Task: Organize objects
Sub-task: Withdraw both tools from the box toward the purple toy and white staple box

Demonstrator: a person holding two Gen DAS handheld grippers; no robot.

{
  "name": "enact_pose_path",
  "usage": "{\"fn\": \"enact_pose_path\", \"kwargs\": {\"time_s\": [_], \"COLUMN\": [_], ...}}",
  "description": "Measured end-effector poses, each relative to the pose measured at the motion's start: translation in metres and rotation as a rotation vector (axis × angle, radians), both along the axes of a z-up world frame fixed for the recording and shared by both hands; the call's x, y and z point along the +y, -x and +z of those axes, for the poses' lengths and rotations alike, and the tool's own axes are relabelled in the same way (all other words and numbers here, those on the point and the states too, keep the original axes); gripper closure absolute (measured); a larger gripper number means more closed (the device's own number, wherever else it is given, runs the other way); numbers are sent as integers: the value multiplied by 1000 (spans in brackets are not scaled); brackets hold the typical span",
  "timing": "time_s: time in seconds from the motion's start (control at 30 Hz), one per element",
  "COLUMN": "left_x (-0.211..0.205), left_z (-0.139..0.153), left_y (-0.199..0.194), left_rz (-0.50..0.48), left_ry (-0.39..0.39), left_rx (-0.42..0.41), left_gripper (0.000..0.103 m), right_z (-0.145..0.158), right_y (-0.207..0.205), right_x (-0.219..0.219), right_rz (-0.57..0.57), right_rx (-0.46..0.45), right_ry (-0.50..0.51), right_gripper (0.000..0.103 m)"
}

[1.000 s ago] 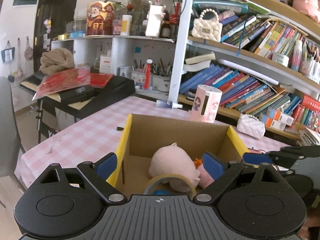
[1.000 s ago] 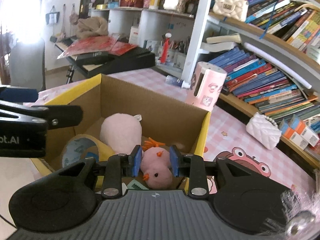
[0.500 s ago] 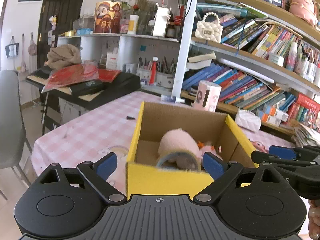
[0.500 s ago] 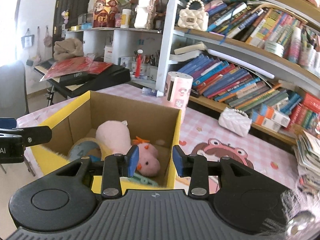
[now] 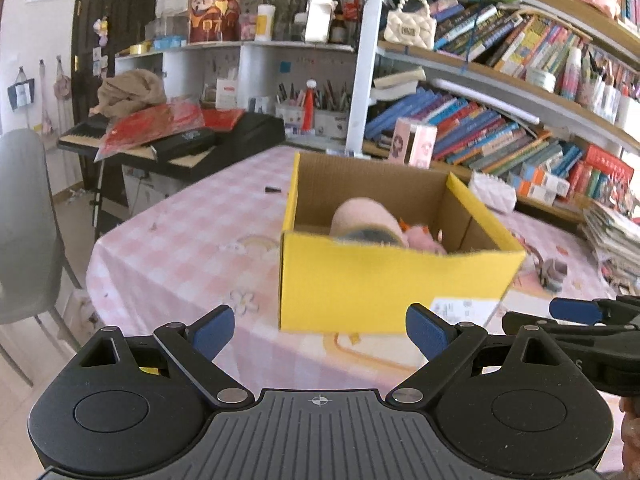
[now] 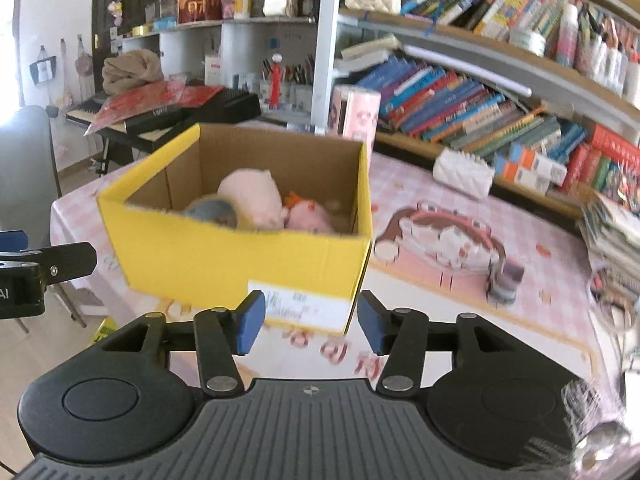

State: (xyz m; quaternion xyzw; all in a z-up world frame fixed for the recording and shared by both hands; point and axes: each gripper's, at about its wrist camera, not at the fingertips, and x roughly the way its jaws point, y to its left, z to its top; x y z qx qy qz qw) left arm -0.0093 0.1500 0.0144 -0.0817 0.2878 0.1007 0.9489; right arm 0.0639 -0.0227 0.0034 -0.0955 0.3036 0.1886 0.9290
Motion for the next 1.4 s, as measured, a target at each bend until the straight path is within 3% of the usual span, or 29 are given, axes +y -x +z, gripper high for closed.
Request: {"fn": "enact_pose_path", "kwargs": {"time_s": [0.53, 0.77, 1.4], "left_x": [-13, -28, -93], "left_z": [-12, -16, -17], "left_y": [33, 36, 9], "left_rz": [-71, -149, -406], "left_ry": [-11, -9, -32], "left_rx": [86, 110, 112], "left_gripper": [9, 9, 9], "right_z": [-17, -22, -24], "right_y": [48, 61, 75], "right_x": [-8, -24, -93], "right_rz": [-66, -125, -379], "right_rx": [44, 53, 61], "right_ry": [23, 26, 14], "right_gripper": [36, 31, 30]}}
